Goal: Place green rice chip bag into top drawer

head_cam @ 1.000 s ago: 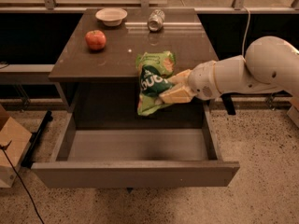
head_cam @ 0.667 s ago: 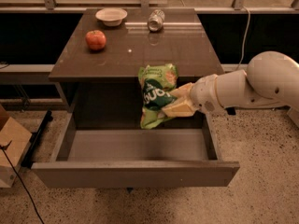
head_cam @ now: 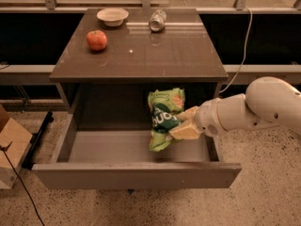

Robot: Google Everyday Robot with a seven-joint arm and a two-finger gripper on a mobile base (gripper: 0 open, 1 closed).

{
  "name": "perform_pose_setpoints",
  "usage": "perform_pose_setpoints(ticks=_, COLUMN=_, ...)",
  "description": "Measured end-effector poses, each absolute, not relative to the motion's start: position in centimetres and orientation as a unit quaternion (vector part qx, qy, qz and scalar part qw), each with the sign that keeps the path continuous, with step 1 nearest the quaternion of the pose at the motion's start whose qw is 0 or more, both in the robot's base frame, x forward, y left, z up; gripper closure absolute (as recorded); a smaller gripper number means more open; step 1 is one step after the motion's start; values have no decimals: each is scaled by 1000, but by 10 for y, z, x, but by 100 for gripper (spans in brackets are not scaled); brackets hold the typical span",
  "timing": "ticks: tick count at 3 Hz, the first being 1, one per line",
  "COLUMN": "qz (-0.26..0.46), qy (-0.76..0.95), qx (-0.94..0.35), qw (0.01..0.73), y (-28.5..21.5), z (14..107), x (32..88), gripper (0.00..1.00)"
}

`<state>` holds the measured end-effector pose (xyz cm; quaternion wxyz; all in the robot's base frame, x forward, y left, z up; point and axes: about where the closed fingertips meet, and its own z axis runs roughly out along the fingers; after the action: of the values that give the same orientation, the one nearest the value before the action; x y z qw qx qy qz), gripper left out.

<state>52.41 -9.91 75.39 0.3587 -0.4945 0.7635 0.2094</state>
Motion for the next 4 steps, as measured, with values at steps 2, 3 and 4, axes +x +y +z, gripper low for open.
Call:
perform_pose_setpoints(ticks=2, qz=196, qy=816, qx=-444, qw=314, y=-126, z=697, x=514, gripper=73)
perform_pose_setpoints(ticks=3, qz=195, qy=832, qx=-424, qw=300, y=-130, z=681, x=516, gripper=50)
perform_pose_setpoints(ticks=4, qz=208, qy=841, qx=-409, qw=286, y=-127, z=670, x=523, gripper=27)
